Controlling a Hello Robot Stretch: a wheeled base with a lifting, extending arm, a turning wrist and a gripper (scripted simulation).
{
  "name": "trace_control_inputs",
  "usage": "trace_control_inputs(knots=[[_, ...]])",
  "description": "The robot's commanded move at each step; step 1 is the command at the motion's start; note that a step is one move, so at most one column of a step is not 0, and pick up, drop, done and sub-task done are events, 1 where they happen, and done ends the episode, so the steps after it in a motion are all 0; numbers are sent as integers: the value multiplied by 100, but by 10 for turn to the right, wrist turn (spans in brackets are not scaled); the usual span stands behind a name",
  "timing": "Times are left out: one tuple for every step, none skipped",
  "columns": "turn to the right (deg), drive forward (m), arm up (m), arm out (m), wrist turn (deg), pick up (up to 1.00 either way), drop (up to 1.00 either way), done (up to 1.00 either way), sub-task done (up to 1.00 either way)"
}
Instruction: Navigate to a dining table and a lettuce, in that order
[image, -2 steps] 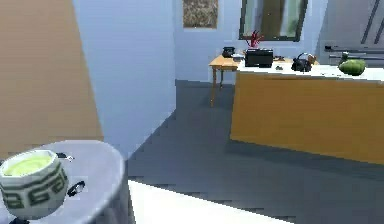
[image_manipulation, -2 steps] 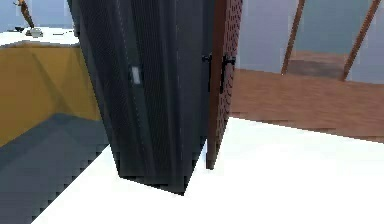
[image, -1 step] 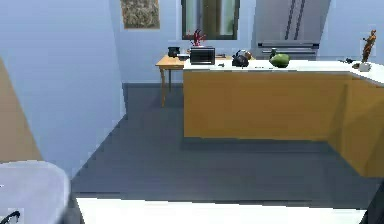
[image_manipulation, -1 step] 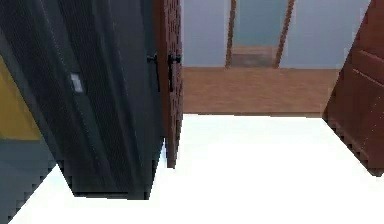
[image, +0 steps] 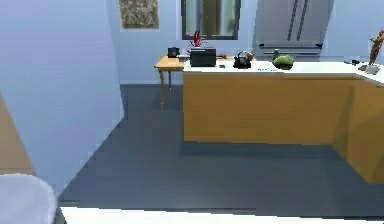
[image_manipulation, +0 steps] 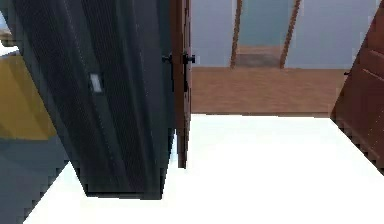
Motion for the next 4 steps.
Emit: trace_control_inputs(knots=[[180,0,0,0,0,0,0,0,0],[0,100,0,0,0,0,0,0,0],[0,60,0,0,0,0,0,0,0],[120,0,0,0,0,0,0,0,0]])
